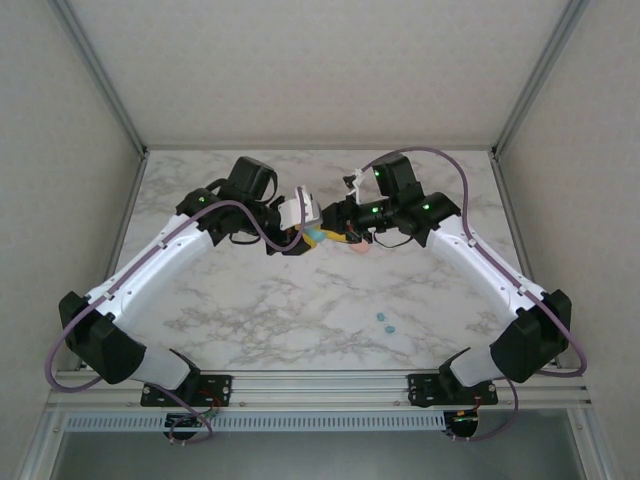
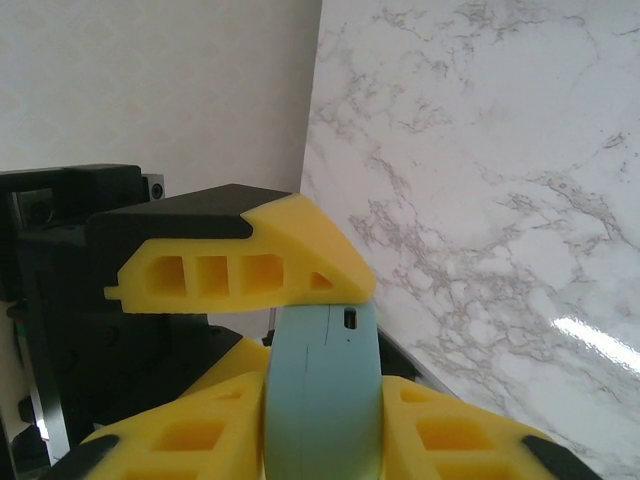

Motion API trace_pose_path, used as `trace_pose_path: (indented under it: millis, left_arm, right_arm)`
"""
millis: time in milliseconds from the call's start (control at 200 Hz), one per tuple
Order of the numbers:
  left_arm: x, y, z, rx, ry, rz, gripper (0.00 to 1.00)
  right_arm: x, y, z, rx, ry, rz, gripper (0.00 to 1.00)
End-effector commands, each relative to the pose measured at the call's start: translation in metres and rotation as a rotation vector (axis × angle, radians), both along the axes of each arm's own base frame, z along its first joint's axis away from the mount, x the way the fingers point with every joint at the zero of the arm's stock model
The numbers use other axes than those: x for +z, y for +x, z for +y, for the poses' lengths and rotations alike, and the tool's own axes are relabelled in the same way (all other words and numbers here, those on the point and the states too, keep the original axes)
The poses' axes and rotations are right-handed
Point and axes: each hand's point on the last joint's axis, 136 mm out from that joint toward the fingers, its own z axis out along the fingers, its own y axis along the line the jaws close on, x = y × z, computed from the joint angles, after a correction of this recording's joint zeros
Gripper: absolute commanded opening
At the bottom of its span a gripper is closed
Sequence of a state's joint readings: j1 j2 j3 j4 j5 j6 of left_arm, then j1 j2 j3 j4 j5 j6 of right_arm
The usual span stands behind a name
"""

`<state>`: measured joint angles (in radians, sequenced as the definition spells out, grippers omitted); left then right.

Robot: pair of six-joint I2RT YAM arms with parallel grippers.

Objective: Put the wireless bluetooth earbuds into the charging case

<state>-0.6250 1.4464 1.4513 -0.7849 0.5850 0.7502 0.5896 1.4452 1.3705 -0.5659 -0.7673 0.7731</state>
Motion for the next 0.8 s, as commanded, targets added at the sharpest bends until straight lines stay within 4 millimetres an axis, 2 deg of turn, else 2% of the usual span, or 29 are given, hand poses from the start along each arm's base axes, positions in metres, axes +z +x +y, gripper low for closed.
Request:
trace_pose_path:
  millis: [0,50,120,355,606,731,796]
  left_arm:
    - [0.015,0.0043,-0.0042,0.015,-0.019,-0.026,0.37]
    - [0.0157,0.0048,-0.0044,0.018,-0.02,-0.027,0.37]
    - [0.0154,0.0059,-0.0041,0.023,-0.017,-0.028,0.37]
    - [0.0145,0.0083,-0.004,0.037,-0.01,-0.033,0.37]
    - [0.0123,0.0108,-0.0045,0.045,-0.004,-0.037,0.37]
    - [0.0119,0.0116,-0.0049,0.049,-0.003,-0.039,0.38]
    - [0.014,0.013,-0.005,0.058,-0.01,-0.046,0.45]
  right_arm:
    - [0.0007,-0.0053,0.002,0.025,-0.008,0.016,0.27]
    - [0.0006,-0.0059,0.0022,0.026,-0.007,0.022,0.28]
    - [0.0021,-0.0074,0.0027,0.032,0.002,0.028,0.36]
    - [0.0021,-0.0083,0.0031,0.035,0.006,0.033,0.32]
    - [0.0037,-0.0102,0.006,0.056,0.027,0.041,0.36]
    - [0.0012,-0.0089,0.0059,0.054,0.018,0.041,0.28]
    - [0.0004,-0.0058,0.0047,0.036,0.009,0.026,0.21]
